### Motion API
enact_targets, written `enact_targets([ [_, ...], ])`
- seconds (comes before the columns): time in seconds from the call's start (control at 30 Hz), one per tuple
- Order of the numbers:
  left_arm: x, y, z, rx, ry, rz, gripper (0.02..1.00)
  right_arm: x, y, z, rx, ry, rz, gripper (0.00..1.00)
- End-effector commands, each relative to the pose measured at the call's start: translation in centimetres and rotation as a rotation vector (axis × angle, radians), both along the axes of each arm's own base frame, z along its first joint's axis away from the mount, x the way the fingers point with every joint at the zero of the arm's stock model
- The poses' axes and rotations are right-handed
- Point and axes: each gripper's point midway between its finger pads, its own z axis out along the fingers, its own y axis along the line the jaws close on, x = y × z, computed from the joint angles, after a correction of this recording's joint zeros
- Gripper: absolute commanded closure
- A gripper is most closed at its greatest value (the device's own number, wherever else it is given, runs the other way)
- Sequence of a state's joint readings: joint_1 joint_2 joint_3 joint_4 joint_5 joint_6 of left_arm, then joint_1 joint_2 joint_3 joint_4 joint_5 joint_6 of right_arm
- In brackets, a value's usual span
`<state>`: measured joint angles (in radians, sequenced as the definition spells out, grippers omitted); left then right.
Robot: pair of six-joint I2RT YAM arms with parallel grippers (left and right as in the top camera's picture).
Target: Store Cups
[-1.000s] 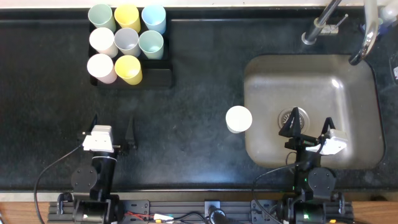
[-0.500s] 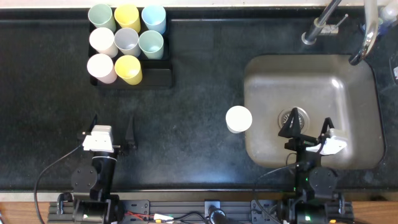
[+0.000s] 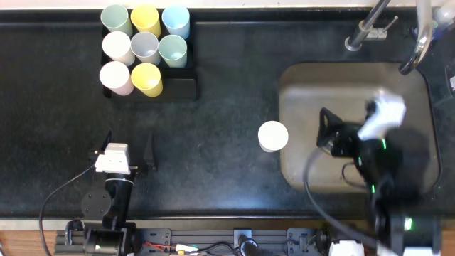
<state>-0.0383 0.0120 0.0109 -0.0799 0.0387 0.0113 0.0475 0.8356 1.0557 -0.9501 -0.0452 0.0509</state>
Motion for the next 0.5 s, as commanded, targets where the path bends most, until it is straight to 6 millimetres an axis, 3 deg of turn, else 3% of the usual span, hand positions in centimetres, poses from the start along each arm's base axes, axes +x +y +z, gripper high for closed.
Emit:
enact_targets([
  [0.03, 0.0, -0.1, 0.0, 0.017, -0.006, -0.010, 0.020, 1.4, 0.6, -0.9, -0.330, 0.160, 0.163, 0.003],
  [0.17, 0.0, -0.1, 0.0, 0.017, -0.006, -0.010, 0.020, 0.7, 2.8, -4.1, -0.422, 0.368, 0.276, 0.003],
  [0.33, 0.0, -0.1, 0.0, 0.017, -0.006, -0.010, 0.018, 0.8, 4.5, -7.3, -0.429, 0.500, 0.359, 0.003],
  [0.5, 0.0, -0.1, 0.0, 0.017, -0.006, -0.010, 0.020, -0.7, 9.5, -10.0, -0.227, 0.611, 0.635, 0.003],
])
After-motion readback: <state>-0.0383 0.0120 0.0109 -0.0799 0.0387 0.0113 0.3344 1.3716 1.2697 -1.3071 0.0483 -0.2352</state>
